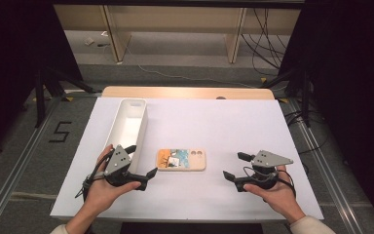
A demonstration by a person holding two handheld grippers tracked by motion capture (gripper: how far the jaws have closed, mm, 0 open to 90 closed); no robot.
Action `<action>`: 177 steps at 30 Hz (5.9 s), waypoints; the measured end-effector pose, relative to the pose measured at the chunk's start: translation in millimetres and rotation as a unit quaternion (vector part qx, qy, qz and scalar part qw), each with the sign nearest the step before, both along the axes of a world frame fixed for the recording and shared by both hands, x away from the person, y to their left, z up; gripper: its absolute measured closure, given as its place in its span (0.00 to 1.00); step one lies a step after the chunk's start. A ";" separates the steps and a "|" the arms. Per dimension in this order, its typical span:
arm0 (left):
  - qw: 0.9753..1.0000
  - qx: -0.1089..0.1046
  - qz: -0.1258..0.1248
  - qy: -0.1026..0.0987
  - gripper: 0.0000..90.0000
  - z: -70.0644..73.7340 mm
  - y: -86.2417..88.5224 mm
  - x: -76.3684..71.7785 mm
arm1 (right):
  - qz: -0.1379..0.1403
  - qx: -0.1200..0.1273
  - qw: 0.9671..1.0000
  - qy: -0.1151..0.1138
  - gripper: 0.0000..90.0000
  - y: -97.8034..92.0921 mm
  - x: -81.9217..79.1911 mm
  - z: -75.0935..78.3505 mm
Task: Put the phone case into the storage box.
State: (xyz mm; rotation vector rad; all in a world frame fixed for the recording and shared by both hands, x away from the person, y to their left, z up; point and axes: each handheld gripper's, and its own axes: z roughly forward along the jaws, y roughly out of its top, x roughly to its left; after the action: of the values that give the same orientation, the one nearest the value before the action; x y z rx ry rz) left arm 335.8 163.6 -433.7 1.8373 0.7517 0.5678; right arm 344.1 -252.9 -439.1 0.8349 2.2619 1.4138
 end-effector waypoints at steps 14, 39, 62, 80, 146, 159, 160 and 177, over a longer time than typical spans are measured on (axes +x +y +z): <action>1.000 -0.004 0.006 -0.007 0.13 1.5 0.3 -1.5 | 0.000 0.000 1.000 -0.002 0.17 0.9 -0.5 0.4; 0.998 0.008 -0.059 0.039 1.00 2.9 -43.3 0.1 | 0.000 0.000 1.000 -0.001 0.17 1.2 1.1 -0.1; 0.982 0.095 -0.134 0.098 1.00 -30.3 -126.4 25.4 | 0.000 0.003 1.000 -0.001 0.17 1.0 1.4 0.2; 0.975 0.134 -0.143 0.105 1.00 -48.4 -155.6 43.5 | 0.000 0.005 1.000 -0.002 0.17 0.6 1.5 0.8; 0.976 0.147 -0.141 0.083 0.30 -37.9 -175.3 68.9 | -0.019 0.010 1.000 -0.012 0.17 -5.9 2.0 4.3; 0.971 0.180 -0.128 0.086 0.00 -31.4 -162.6 100.2 | -0.019 0.006 1.000 -0.008 0.17 -3.8 2.8 2.6; 0.970 0.184 -0.131 0.088 0.00 -31.5 -163.4 103.6 | -0.019 0.007 1.000 -0.007 0.17 -3.6 2.8 2.6; 0.948 0.227 -0.193 0.113 0.00 -42.0 -170.1 139.2 | -0.019 0.006 1.000 -0.007 0.17 -3.6 2.8 2.4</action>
State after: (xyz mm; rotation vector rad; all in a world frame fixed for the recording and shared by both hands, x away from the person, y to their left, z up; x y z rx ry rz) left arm 475.0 -6.4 -475.7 2.4350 0.4022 0.2885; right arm 346.9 -256.6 -436.7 0.8652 2.2170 1.4126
